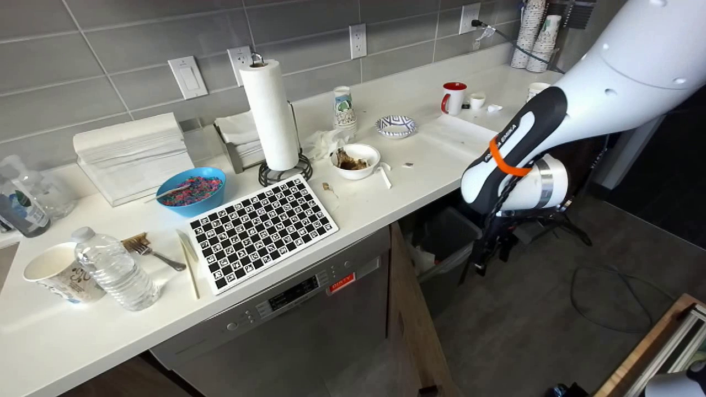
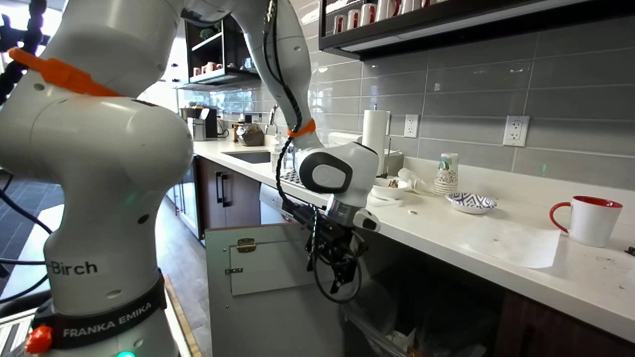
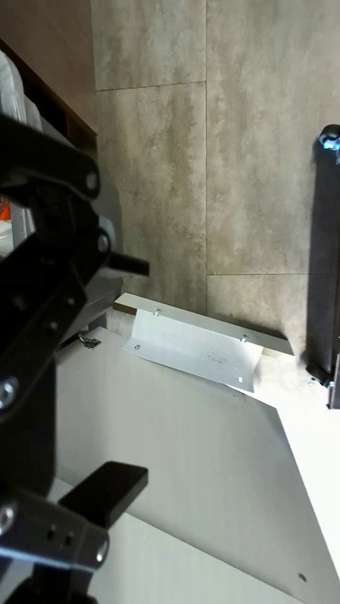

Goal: Fold the napkin and put it in the bin

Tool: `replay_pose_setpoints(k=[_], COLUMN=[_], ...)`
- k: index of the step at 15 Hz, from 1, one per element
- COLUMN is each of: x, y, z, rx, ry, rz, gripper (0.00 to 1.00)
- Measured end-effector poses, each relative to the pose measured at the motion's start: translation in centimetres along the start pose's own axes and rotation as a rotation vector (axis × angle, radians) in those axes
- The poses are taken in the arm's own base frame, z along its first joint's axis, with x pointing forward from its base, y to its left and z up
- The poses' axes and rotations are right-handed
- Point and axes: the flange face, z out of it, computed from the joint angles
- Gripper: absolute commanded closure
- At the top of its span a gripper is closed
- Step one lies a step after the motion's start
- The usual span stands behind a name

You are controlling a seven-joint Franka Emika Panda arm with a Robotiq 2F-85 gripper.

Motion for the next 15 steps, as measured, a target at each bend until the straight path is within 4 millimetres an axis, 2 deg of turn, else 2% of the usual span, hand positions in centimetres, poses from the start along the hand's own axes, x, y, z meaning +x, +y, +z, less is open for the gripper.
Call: replay_pose_setpoints(k=[7, 11, 15], x=[-0.7, -0.8, -2.0], y=[-2.6, -4.8, -5.9], z=[-6.4, -10.3, -14.4], rx=[-0.065, -0.154, -0.201], ry=[-0.038, 0.037, 0.129], rz=[-0.025, 0.017, 0.078], gripper=[0.0, 0.0, 0.0])
